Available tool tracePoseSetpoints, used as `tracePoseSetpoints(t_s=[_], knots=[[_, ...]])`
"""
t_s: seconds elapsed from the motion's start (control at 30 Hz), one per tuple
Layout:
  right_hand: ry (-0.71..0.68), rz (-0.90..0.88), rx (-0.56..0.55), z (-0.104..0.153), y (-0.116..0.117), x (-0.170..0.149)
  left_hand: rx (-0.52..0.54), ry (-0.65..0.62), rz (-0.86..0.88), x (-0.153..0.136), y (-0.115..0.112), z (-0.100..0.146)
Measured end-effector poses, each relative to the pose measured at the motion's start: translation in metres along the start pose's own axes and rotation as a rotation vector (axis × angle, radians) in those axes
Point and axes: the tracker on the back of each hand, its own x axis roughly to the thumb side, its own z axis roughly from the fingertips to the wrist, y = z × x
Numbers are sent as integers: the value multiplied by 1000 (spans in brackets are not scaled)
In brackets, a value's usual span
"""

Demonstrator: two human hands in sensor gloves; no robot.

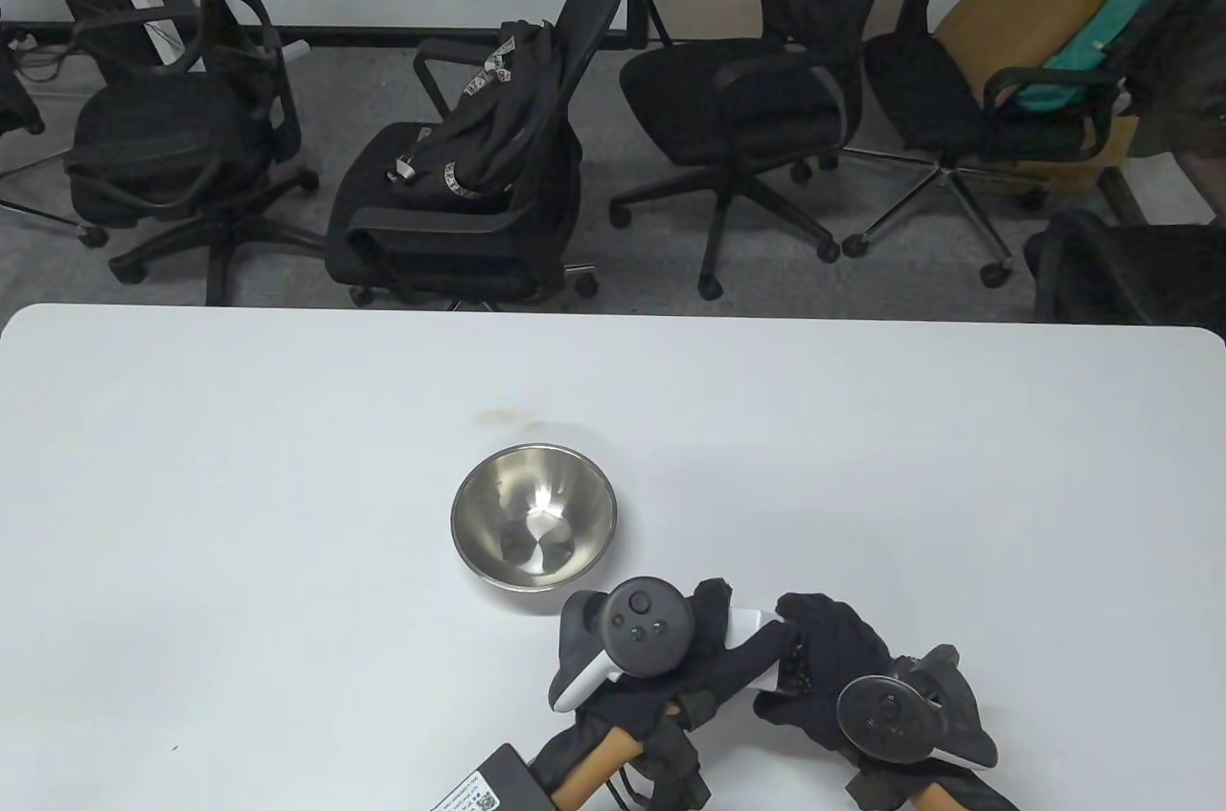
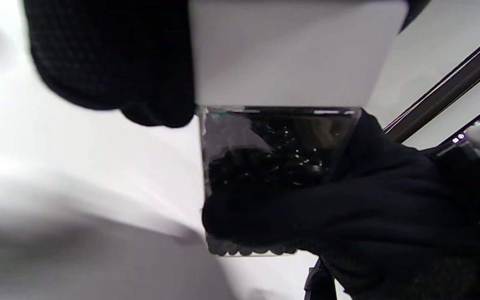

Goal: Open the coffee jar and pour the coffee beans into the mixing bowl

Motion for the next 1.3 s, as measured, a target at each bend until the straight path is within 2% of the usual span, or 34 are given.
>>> tracePoseSetpoints(t_s=[0.1,0.2,0.3,0.33,0.43,0.63,1.03,1.3], knots=[[5,-10,1,0,-1,-1,-9,11,-6,0,2,1],[16,-23,-13,0,-5,-3,30,-3,-65,1,9,5],[24,-33,-17,1,-7,-7,68,-155,-81,1,15,6],[26,-34,-12,1,-8,-8,48,-254,-102,3,15,5],[28,-33,-6,2,-8,-11,-11,-373,-240,5,14,5],[20,-18,5,2,-8,-11,-77,-476,-320,10,9,5],[-2,-4,18,2,-6,-8,-49,-454,-328,9,11,5],[-2,35,6,2,-6,-7,-1,-290,-190,2,14,2]])
